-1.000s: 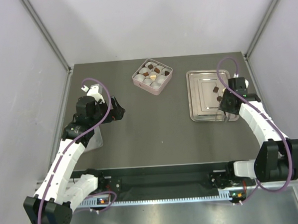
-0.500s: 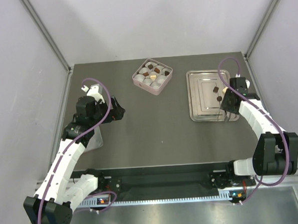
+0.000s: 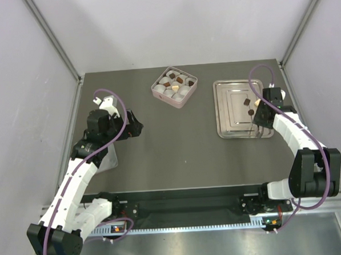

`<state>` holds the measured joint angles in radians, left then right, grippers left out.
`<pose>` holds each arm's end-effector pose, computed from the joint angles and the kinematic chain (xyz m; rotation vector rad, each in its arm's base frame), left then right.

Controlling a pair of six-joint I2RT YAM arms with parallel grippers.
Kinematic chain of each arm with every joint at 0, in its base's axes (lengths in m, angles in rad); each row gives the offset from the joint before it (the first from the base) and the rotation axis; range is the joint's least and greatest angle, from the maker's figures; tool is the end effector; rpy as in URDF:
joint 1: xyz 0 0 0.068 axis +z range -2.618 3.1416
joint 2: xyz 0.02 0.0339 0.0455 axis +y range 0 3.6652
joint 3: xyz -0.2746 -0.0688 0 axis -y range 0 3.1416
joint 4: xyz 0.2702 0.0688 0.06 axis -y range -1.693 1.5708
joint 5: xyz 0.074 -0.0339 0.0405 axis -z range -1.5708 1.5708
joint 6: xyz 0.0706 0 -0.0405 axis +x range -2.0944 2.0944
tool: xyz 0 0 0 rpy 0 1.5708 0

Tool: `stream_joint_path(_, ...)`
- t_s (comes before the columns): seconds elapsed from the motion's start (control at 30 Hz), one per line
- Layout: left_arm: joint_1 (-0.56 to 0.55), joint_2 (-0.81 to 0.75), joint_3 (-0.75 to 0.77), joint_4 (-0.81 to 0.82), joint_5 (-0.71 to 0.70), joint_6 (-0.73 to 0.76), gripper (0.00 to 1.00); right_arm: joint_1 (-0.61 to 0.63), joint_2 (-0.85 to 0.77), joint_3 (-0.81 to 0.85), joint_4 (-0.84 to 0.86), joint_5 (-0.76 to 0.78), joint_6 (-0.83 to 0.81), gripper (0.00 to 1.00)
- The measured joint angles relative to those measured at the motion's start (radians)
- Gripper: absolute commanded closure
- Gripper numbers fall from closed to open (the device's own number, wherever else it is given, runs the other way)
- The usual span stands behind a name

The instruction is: Pack the chocolate

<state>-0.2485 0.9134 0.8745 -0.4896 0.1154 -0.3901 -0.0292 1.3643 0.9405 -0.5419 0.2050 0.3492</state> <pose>0.2394 -0.0691 0.3076 -0.0804 2.1344 -0.5018 0.3155 -0.0236 0.2081 0.5513 2.4505 -0.1301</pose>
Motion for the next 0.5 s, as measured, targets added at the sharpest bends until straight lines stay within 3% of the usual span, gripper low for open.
stream_joint_path(0.5,0.0,0.0,0.0,0.0,0.0,0.0,0.01,0.011,-0.028,0.064,-0.054,0.0,-0.016,0.66)
